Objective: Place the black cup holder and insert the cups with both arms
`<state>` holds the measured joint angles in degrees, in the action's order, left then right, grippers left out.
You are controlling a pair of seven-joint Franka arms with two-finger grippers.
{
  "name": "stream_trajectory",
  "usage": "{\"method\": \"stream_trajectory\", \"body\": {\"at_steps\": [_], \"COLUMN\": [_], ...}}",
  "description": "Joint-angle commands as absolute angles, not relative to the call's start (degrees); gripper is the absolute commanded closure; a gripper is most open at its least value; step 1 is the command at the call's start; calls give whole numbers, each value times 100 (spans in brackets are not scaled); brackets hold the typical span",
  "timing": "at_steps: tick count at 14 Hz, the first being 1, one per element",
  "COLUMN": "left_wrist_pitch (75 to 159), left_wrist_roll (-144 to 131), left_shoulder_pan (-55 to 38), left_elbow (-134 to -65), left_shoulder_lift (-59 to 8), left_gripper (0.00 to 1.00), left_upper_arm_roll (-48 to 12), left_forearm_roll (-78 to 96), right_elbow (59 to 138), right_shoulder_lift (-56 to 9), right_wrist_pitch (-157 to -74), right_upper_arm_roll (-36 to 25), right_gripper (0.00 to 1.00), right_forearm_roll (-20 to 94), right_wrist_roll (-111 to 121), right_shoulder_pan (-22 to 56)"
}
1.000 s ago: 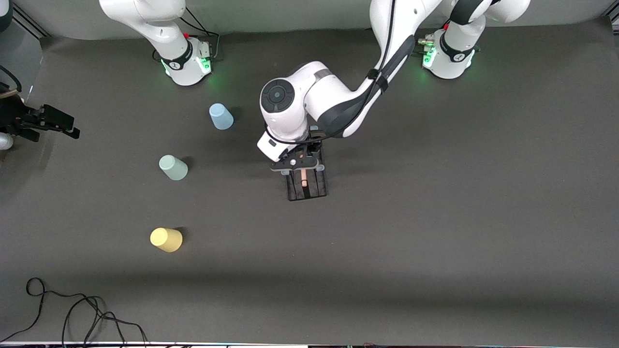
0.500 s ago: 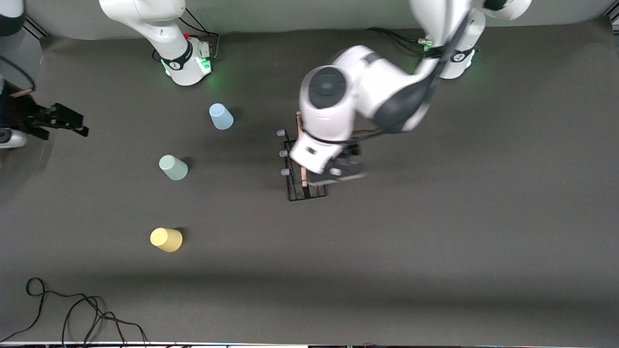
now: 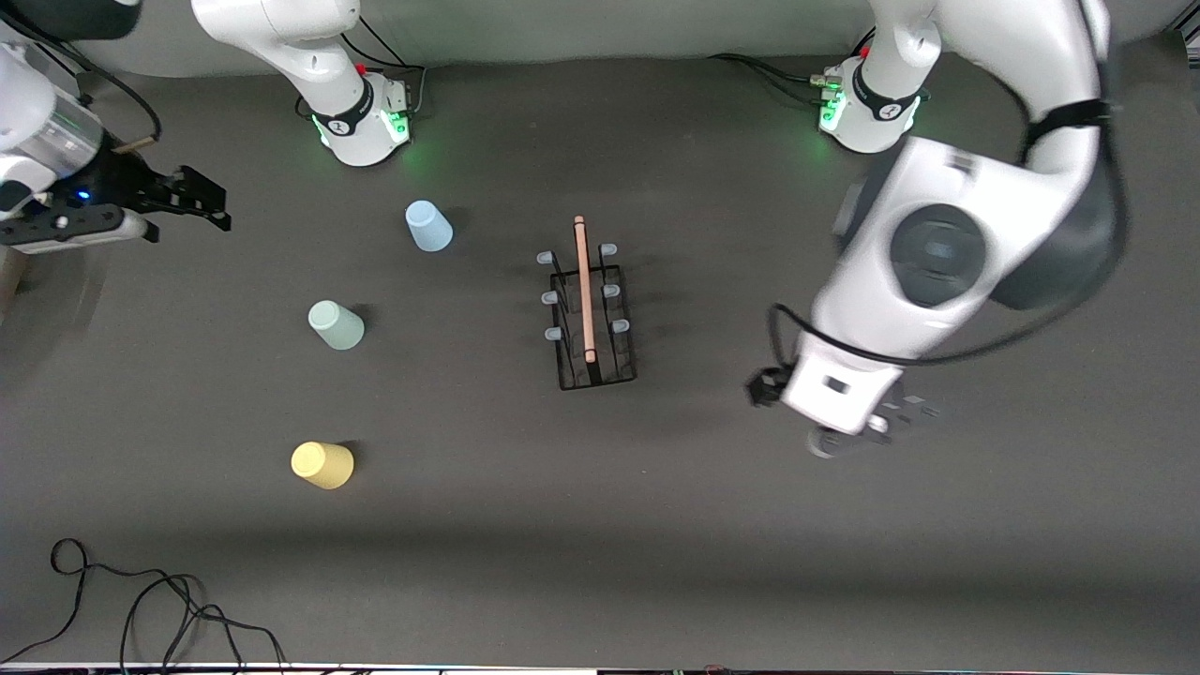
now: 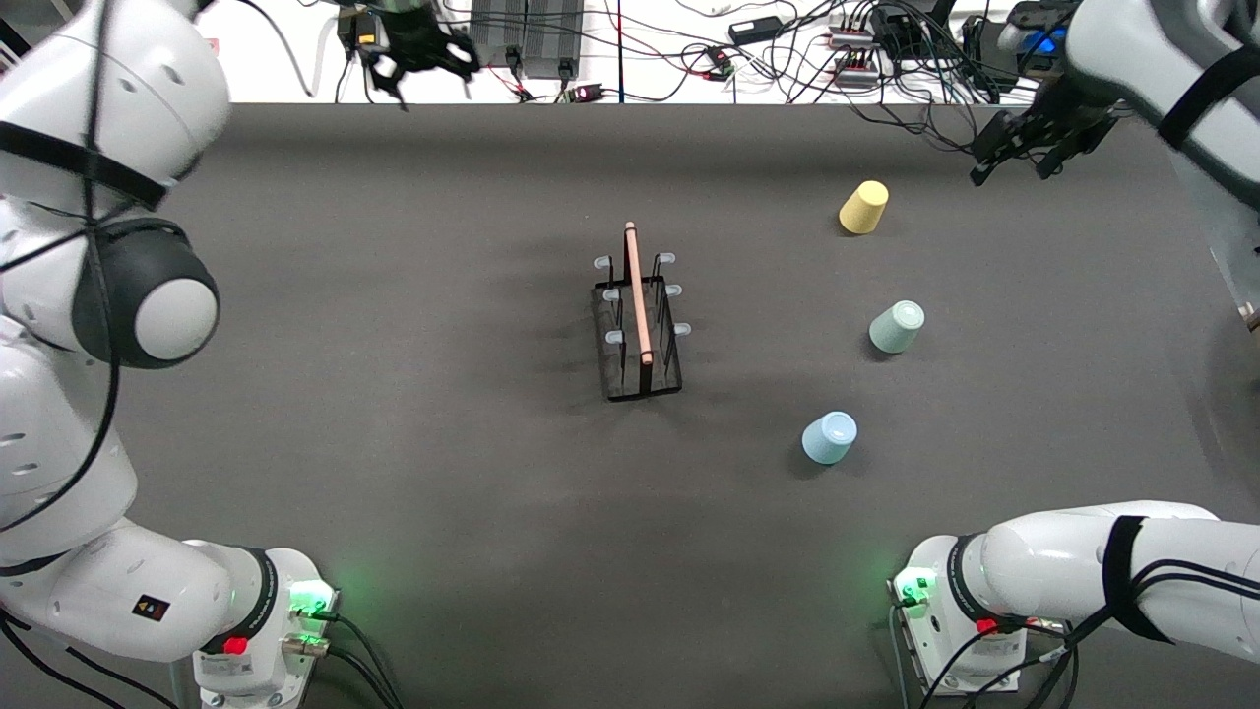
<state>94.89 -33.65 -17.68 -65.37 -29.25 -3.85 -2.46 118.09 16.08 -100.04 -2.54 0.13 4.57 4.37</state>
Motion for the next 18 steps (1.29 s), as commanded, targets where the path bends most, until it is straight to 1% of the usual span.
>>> {"method": "stream_trajectory", "body": {"at_steps": [1,2,3,4,5,8,10,12,13,15,18], "left_wrist_pitch": [9001,8922,8756,8676,8727,8693,8675,8980,9043,8983,9105], "left_wrist_roll": [-2105,-1631,-1269,-1100,-1064,-547,-440,-396,-265,-27,-271], "left_shoulder_pan": [-1179,-952,-775,-739,-677,-449,-308,-299,-273,-211,-220], "left_elbow": [-6697,-6723,-6819,-7029,-7344,-7987,-8478,-9234,-9403,-9491,-9816], "left_shoulder_lift": [-2479,-2383,-2225,-1997,-1708,-960,-416,156,280,403,483], "left_gripper": [10,10,5,2,1,1,1,1,1,1,1], "left_upper_arm_roll": [-413,-404,-413,-404,-387,-387,-404,-396,-361,-246,-237], "left_forearm_roll": [-578,-632,-624,-676,-685,-686,-668,-659,-624,-258,-44], "right_elbow": [12794,12945,12981,13025,13147,13736,13930,14105,14254,14466,14511], "right_shoulder_lift": [1565,1338,1075,776,556,212,-104,-342,-369,-439,-597], "right_wrist_pitch": [-11105,-11431,-11652,-11863,-12178,-13312,-13770,-14122,-14342,-14624,-14625], "right_upper_arm_roll": [-290,-316,-325,-334,-351,-378,-378,-387,-387,-387,-395], "right_gripper": [0,0,0,0,0,0,0,0,0,0,0], "right_forearm_roll": [-88,-88,-88,-88,-79,-79,-79,-79,-79,-79,-79], "right_wrist_roll": [492,501,501,492,483,404,404,404,404,404,413], "right_shoulder_pan": [457,448,431,431,422,431,431,431,431,431,431]}}
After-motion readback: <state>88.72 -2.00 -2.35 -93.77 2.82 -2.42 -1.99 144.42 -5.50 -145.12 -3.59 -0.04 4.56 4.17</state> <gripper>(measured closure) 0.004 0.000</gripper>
